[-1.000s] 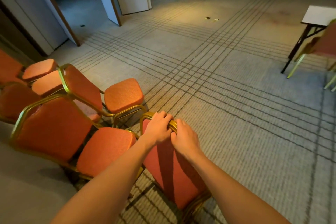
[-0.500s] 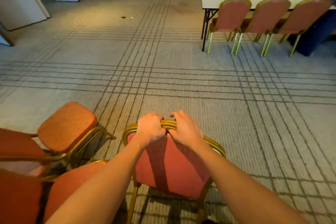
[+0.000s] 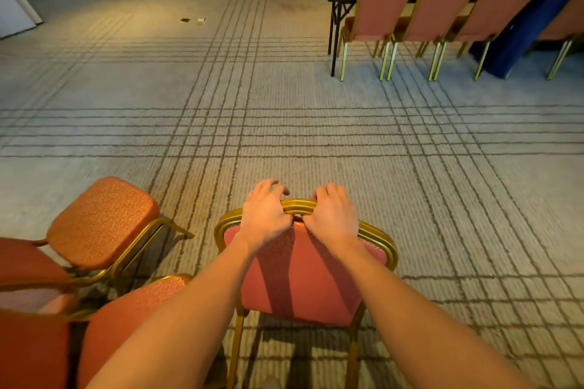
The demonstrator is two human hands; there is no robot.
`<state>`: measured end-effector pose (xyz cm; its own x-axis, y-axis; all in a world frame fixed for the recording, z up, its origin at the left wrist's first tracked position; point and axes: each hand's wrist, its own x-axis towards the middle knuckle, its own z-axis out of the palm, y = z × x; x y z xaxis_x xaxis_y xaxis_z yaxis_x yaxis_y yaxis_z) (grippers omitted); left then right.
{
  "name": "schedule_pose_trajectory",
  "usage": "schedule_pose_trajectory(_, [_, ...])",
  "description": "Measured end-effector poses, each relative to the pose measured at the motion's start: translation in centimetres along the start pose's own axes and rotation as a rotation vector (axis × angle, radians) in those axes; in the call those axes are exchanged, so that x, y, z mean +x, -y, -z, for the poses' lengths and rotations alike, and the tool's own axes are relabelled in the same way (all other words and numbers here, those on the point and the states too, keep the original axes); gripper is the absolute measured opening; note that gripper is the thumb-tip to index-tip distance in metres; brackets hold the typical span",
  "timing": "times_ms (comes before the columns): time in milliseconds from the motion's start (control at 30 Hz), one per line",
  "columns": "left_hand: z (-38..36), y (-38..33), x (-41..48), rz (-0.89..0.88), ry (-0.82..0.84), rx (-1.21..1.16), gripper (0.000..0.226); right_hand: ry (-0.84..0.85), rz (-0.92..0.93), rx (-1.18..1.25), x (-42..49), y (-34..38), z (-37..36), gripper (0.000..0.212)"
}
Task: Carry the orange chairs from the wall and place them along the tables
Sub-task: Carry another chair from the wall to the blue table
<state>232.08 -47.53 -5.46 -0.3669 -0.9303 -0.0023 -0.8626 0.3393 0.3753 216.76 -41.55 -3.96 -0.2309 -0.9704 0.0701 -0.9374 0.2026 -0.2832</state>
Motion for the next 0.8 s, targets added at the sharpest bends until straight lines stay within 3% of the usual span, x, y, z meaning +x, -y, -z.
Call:
schedule_pose_trajectory(67, [0.0, -0.4, 0.0, 0.027, 0.006, -0.017, 0.050, 0.012, 0.035, 0.062, 0.2, -0.9, 0.1, 0.038])
schedule_pose_trajectory(133, [0.4, -0.9, -0.1, 0.029, 0.016, 0.003, 0.040, 0.034, 0.023, 0.077, 0.3, -1.5, 0.2, 0.036])
schedule_pose_trajectory(367, [0.6, -0.6, 0.8, -0.030, 0.049, 0.065, 0.023, 0.038, -0.099, -0.103, 0.2, 0.0, 0.7, 0.025])
schedule_pose_trajectory(800, [0.9, -0.4, 2.1, -0.038, 0.096, 0.139, 0.024, 0.078, -0.121, -0.131, 1.5, 0.1, 0.6, 0.027])
